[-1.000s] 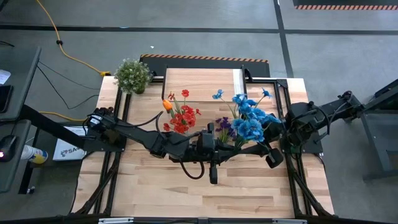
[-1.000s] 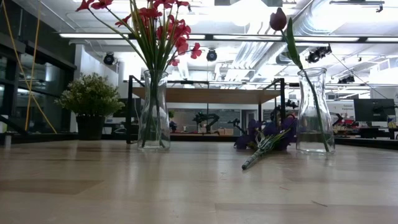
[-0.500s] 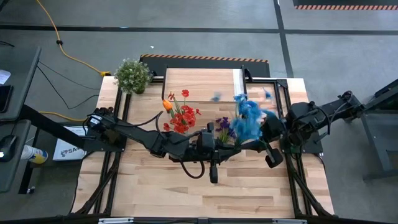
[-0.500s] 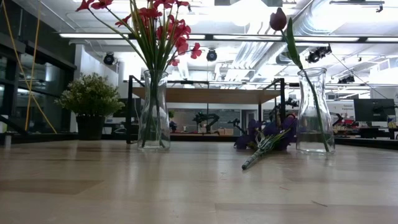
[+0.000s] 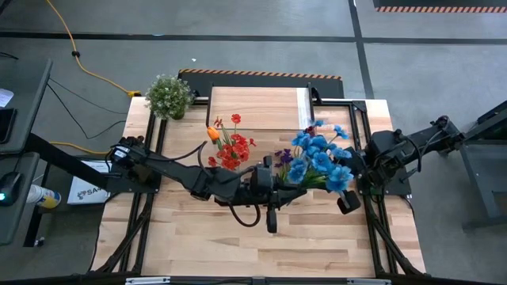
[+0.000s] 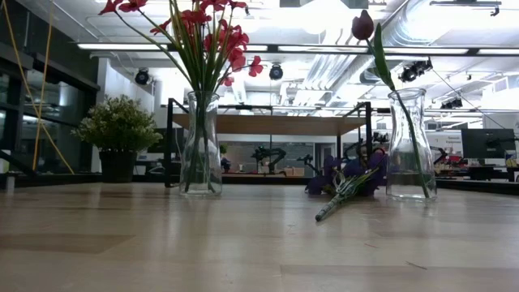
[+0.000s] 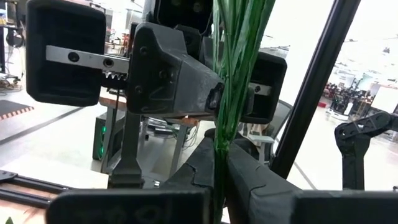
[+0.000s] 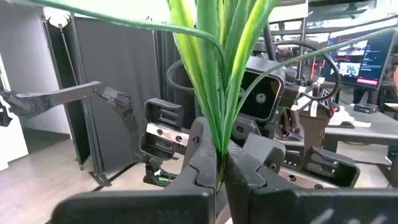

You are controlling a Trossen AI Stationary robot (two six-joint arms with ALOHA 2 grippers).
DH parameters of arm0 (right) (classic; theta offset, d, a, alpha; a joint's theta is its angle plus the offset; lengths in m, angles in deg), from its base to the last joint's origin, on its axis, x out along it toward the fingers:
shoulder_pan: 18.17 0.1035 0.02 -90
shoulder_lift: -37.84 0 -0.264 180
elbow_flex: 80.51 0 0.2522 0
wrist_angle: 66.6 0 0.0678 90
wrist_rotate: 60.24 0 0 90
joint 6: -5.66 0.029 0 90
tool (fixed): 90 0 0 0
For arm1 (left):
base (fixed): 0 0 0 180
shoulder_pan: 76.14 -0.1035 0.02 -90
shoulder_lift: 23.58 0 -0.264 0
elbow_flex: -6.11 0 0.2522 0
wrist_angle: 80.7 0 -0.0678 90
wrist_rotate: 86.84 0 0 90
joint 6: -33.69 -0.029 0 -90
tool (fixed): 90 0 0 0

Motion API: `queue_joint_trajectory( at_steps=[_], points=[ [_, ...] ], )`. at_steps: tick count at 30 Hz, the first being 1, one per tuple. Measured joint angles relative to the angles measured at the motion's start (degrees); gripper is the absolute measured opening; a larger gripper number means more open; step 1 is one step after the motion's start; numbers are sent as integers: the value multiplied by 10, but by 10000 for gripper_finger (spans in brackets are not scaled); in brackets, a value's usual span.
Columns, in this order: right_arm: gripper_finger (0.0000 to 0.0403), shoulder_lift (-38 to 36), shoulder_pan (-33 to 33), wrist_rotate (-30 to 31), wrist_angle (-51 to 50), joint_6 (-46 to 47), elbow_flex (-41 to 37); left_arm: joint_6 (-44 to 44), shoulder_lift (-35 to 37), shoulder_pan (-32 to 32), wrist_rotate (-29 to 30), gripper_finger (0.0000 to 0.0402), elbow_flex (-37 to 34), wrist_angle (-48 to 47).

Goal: Pick and place flowers into a vace then onto a shelf
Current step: Put the blue flowers into the right transparent vase

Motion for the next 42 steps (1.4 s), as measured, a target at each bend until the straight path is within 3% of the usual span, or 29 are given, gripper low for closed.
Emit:
queue_joint_trajectory(
  at_steps=[8, 16, 24, 32, 42],
  points=[
    [2, -10, 0, 24, 7, -13, 0, 9, -1, 0, 6, 150, 0, -6],
    [1, -65, 0, 69, -38, -12, 0, 9, -1, 0, 10, 198, 0, -2],
    [0, -128, 0, 127, -114, -26, 0, 28, -1, 1, 4, 203, -1, -1],
    [0, -178, 17, 200, -216, -28, 0, 48, -1, 0, -57, 193, -1, -9],
    [0, -200, 44, 265, -317, 5, 0, 148, -1, 5, -98, 195, -1, -84]
  ],
)
